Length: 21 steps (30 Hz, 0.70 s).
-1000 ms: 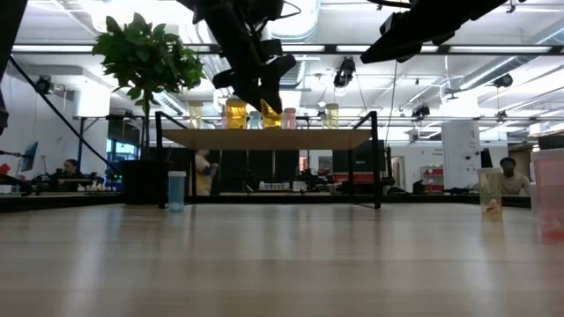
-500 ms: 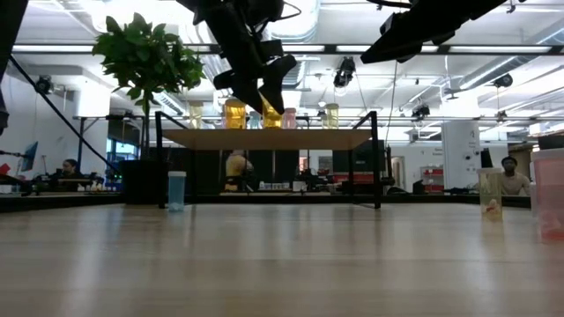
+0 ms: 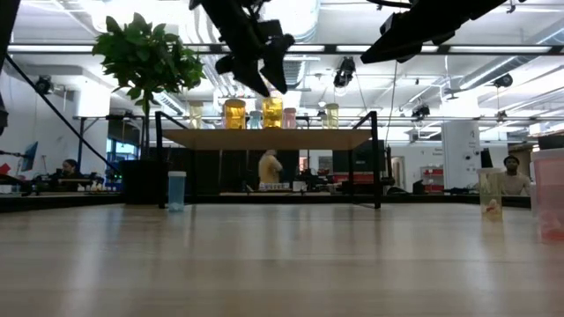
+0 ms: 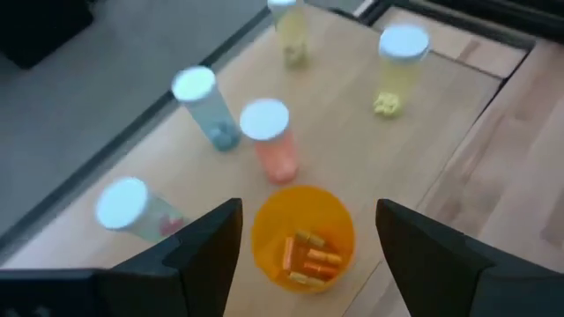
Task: Pick and place medicine bottles onto shelf by color
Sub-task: Put the orange pill bottle on the shelf
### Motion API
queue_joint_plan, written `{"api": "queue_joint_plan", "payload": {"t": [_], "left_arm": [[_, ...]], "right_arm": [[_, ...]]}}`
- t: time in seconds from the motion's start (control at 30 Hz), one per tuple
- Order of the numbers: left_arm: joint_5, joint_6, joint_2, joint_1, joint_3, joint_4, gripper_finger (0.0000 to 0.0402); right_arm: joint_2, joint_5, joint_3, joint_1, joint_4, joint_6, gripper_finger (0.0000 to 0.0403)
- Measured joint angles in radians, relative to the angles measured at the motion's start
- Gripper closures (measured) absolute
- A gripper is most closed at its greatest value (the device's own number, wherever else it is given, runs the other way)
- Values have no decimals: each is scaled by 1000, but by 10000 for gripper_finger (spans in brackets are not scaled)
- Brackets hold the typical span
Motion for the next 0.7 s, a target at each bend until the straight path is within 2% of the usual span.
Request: {"api": "queue_joint_plan", "payload": {"t": [0.2, 0.33, 0.47, 0.53, 0.7], "left_arm": [[0, 9, -81, -12, 3, -5, 157], [21, 116, -112, -59, -3, -6, 160], [119, 158, -111, -94, -43, -1, 176], [137, 154, -94, -111, -67, 10, 191], [12, 161, -56, -124, -143, 94, 244]], "right_arm": [[0, 0, 0, 0, 0, 0, 200], [0, 0, 1, 0, 0, 0, 200], [0, 0, 1, 0, 0, 0, 200], [0, 0, 1, 0, 0, 0, 200], [0, 0, 1, 0, 0, 0, 200]]}}
